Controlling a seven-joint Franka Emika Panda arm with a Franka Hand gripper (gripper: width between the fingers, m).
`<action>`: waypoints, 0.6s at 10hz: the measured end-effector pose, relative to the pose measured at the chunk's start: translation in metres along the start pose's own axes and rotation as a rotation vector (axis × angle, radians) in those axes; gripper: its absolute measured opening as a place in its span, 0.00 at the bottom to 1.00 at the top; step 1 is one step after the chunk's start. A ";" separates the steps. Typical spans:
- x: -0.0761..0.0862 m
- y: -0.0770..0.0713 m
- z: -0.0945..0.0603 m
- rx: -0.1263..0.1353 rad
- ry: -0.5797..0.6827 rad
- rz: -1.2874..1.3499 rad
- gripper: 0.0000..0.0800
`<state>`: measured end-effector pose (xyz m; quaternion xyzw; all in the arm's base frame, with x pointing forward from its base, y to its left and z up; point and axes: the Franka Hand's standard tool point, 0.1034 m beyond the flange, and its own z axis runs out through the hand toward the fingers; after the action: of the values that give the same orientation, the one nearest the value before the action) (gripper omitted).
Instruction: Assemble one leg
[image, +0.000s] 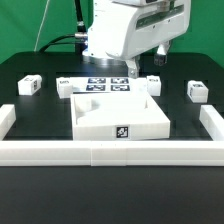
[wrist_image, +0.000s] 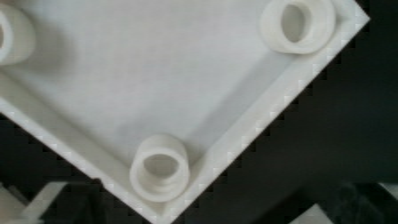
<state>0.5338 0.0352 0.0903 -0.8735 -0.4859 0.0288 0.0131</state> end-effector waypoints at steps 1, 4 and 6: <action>-0.008 -0.002 0.008 -0.026 0.022 -0.066 0.81; -0.021 -0.006 0.020 -0.054 0.013 -0.269 0.81; -0.021 -0.006 0.020 -0.052 0.015 -0.264 0.81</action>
Offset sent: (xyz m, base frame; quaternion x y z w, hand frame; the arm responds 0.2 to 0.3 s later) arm -0.0091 -0.0140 -0.0060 -0.0318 -0.0979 -0.1682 0.9804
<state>0.5165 0.0200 0.0713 -0.8021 -0.5971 0.0078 -0.0026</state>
